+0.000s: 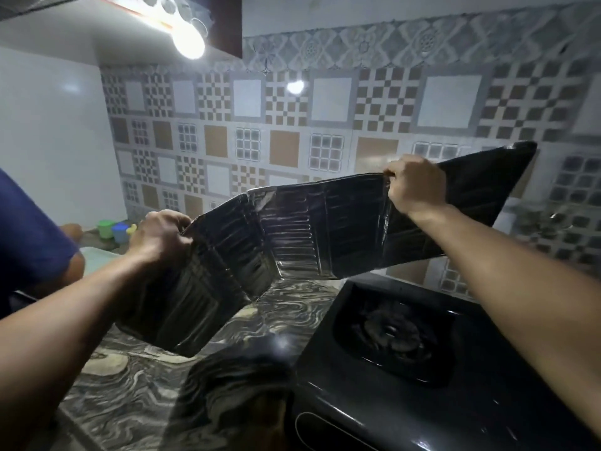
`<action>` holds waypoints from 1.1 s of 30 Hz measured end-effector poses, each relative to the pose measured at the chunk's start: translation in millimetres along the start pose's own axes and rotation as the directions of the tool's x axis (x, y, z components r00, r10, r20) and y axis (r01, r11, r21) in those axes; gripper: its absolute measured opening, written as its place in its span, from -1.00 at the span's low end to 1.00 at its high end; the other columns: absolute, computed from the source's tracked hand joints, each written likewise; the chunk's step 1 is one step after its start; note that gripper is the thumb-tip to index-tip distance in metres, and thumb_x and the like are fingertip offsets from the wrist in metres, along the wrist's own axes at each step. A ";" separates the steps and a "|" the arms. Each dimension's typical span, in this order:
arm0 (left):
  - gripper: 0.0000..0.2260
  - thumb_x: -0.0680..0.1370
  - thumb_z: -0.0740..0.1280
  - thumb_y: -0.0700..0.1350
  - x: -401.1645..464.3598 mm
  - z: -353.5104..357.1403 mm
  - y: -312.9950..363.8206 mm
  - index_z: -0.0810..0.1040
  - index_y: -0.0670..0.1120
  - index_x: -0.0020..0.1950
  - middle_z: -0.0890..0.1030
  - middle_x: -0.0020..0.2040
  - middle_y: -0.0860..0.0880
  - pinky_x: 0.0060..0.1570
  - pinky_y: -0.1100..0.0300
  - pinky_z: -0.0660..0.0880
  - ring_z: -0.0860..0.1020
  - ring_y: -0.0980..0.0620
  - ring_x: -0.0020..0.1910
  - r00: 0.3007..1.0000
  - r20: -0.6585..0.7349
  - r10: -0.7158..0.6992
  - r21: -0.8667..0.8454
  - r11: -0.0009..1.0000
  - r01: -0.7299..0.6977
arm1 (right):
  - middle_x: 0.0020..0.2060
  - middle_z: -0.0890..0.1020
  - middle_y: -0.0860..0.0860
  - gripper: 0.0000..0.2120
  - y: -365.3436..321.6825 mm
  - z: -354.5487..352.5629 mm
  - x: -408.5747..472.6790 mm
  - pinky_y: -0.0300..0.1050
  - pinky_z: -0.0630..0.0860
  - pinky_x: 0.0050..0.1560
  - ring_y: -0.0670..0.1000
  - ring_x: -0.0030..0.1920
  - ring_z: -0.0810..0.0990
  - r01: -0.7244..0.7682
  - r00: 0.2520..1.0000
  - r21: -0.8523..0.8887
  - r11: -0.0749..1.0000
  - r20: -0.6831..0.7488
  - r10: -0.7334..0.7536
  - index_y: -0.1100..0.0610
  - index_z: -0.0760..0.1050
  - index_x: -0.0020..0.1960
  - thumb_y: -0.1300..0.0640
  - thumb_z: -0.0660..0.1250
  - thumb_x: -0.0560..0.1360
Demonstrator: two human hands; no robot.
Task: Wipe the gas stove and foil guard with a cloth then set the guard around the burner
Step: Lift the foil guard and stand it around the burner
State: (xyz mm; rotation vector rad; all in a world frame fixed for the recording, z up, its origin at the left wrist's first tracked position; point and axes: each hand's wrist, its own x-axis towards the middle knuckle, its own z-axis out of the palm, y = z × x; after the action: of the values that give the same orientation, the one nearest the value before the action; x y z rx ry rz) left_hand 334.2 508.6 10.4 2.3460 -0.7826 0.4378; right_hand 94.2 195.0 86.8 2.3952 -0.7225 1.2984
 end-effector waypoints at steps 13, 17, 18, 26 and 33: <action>-0.79 0.35 0.58 -0.18 15.1 47.2 126.3 0.68 -0.18 -0.08 0.65 -0.21 -0.10 -0.15 0.22 0.53 0.58 0.03 -0.28 0.989 0.086 -0.120 -0.468 0.871 0.146 | -0.20 0.65 0.23 -0.82 91.3 16.3 -19.8 -0.11 0.45 -0.14 0.23 -0.18 0.59 -0.094 0.994 0.127 0.987 -0.038 0.100 0.27 0.67 -0.04 0.33 0.27 0.52; -0.83 0.38 0.55 -0.17 13.9 69.8 150.7 0.70 -0.15 -0.07 0.67 -0.21 -0.09 -0.14 0.18 0.58 0.62 0.01 -0.26 0.992 0.091 -0.091 -0.473 0.872 0.124 | -0.14 0.64 0.26 -0.84 122.2 24.6 -30.3 0.00 0.52 -0.09 0.27 -0.13 0.59 -0.146 0.989 0.122 0.982 0.013 0.145 0.29 0.66 -0.01 0.30 0.31 0.52; -0.85 0.38 0.54 -0.14 13.8 75.2 154.7 0.70 -0.13 -0.09 0.68 -0.22 -0.08 -0.14 0.18 0.59 0.62 0.02 -0.26 0.993 0.080 -0.089 -0.473 0.874 0.116 | -0.14 0.64 0.27 -0.85 129.1 27.4 -32.6 0.00 0.54 -0.10 0.27 -0.13 0.59 -0.156 0.988 0.115 0.981 0.024 0.154 0.29 0.66 -0.03 0.30 0.31 0.52; -0.89 0.39 0.55 -0.16 26.6 123.5 182.5 0.67 -0.13 -0.15 0.67 -0.23 -0.06 -0.26 0.22 0.56 0.62 0.06 -0.28 0.976 0.192 -0.102 -0.506 0.842 0.188 | -0.13 0.67 0.21 -0.85 172.7 59.7 -49.4 0.05 0.57 -0.08 0.26 -0.09 0.59 -0.259 0.957 0.073 0.963 0.155 0.245 0.25 0.67 -0.04 0.25 0.32 0.52; -0.87 0.39 0.55 -0.14 59.6 151.2 217.9 0.69 -0.15 -0.15 0.69 -0.22 -0.10 -0.16 0.12 0.62 0.64 -0.01 -0.24 0.970 0.230 -0.078 -0.545 0.815 0.195 | -0.16 0.68 0.19 -0.86 187.3 70.6 -26.3 -0.01 0.54 -0.14 0.25 -0.14 0.60 -0.247 0.967 0.067 0.967 0.087 0.241 0.20 0.68 -0.06 0.24 0.33 0.51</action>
State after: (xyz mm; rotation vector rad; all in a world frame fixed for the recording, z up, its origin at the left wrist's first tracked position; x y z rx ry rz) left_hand 259.7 247.4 23.5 1.8740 -0.7052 -0.0971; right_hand 23.3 13.4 34.3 2.4926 -1.0362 1.3538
